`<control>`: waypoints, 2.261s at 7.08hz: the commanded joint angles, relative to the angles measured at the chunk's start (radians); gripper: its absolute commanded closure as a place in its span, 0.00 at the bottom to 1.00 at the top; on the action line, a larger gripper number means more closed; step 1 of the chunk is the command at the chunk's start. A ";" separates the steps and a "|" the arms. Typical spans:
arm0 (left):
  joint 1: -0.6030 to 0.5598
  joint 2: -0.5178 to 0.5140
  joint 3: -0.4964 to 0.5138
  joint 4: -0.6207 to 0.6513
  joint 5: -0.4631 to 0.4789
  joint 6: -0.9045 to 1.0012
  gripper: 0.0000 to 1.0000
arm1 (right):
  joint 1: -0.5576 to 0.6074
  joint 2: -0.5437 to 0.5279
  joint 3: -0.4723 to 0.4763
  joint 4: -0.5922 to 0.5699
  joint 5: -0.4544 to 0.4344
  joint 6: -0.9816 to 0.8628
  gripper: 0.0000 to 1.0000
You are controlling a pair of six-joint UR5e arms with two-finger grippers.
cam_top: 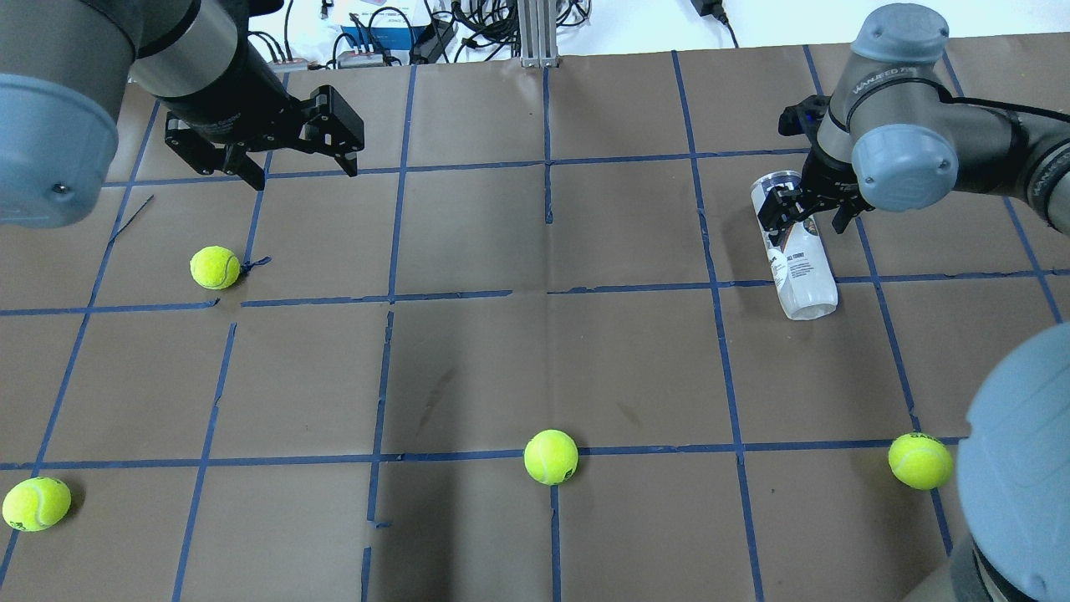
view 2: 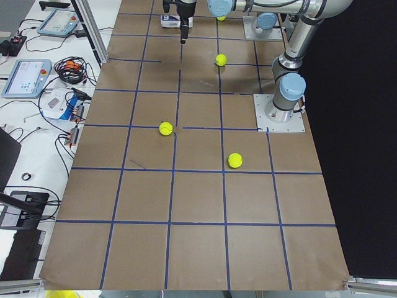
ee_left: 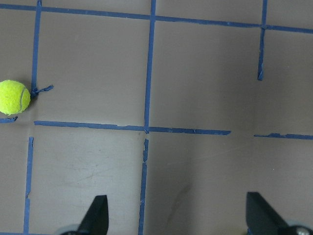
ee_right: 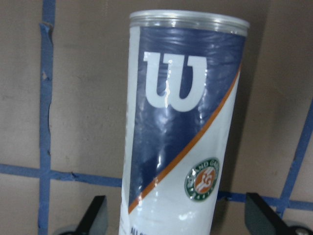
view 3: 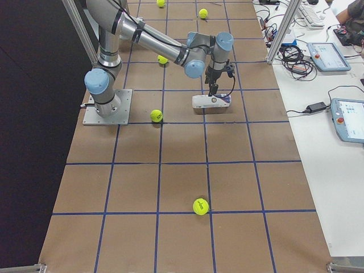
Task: Lift up tennis ball bucket
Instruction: 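Close the right gripper on the can and lift it, then carry the can with the right gripper toward the left gripper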
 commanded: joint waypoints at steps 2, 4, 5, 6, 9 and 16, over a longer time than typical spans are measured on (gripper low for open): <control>0.000 0.001 0.001 0.000 0.002 0.000 0.00 | -0.001 0.058 -0.011 -0.064 0.001 -0.005 0.00; 0.000 -0.001 0.001 0.000 -0.003 -0.001 0.00 | -0.001 0.070 -0.005 -0.087 0.006 -0.006 0.00; -0.002 -0.005 -0.001 0.006 0.002 -0.001 0.00 | -0.001 0.072 -0.003 -0.087 0.009 -0.003 0.07; -0.002 -0.005 -0.001 0.009 0.002 -0.001 0.00 | -0.001 0.070 -0.002 -0.087 0.009 0.000 0.15; -0.002 -0.007 -0.001 0.011 -0.001 -0.001 0.00 | -0.001 0.067 -0.014 -0.084 0.008 0.004 0.25; 0.003 -0.007 0.001 0.011 -0.003 0.000 0.00 | 0.287 0.061 -0.282 0.054 0.004 -0.424 0.23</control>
